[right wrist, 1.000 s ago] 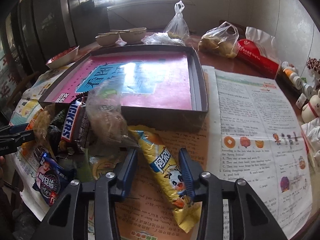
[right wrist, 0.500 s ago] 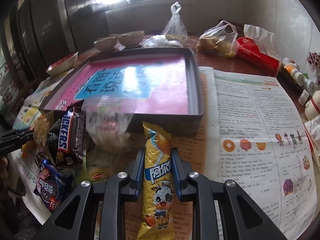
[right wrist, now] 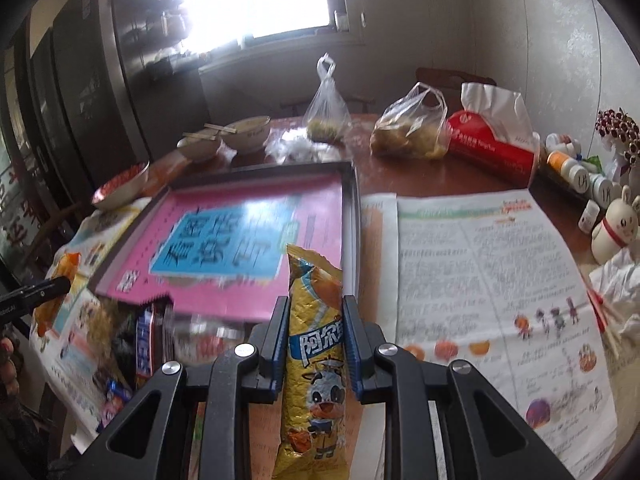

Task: Organize snacks
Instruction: 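Grasp the orange rice cracker pack with the left gripper while the right grasps the yellow snack stick, then lower both held snacks into the grey tray and open both grippers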

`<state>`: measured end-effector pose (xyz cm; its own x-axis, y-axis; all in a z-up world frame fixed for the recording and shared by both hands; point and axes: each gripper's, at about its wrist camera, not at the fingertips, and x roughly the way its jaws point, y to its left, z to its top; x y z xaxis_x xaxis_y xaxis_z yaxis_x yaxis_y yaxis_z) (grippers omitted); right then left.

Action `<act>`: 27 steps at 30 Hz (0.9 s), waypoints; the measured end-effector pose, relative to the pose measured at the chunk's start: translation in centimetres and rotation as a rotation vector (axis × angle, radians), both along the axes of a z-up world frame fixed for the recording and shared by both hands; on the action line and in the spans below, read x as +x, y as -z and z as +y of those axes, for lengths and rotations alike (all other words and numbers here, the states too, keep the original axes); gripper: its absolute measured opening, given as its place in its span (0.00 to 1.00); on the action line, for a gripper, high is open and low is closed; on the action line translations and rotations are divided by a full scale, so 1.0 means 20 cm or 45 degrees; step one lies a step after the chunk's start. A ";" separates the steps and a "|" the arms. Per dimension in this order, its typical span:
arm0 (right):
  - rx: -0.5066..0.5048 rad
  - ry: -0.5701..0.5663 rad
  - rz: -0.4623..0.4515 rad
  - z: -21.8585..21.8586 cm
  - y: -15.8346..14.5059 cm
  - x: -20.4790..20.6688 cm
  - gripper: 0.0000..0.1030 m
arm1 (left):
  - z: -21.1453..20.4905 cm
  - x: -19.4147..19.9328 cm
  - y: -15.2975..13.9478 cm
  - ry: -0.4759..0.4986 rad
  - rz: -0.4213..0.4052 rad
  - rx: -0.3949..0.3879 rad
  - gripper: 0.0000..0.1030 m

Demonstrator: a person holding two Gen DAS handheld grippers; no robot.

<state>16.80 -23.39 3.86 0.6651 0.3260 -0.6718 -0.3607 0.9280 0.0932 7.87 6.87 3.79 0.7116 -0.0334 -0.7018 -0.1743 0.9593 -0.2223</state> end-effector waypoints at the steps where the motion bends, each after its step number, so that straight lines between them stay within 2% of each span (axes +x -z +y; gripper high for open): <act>1: 0.008 0.003 -0.005 0.00 -0.01 0.02 0.25 | 0.00 0.03 0.00 -0.002 -0.002 -0.001 0.37; 11: 0.048 -0.033 0.002 0.09 -0.05 0.22 0.25 | -0.05 0.27 0.01 0.020 0.034 0.004 0.37; 19: 0.027 -0.060 0.077 0.21 0.04 0.36 0.25 | -0.09 0.42 0.08 0.050 0.082 0.013 0.37; 27: 0.013 -0.063 0.129 0.22 0.12 0.41 0.25 | -0.12 0.50 0.13 0.065 0.117 0.022 0.37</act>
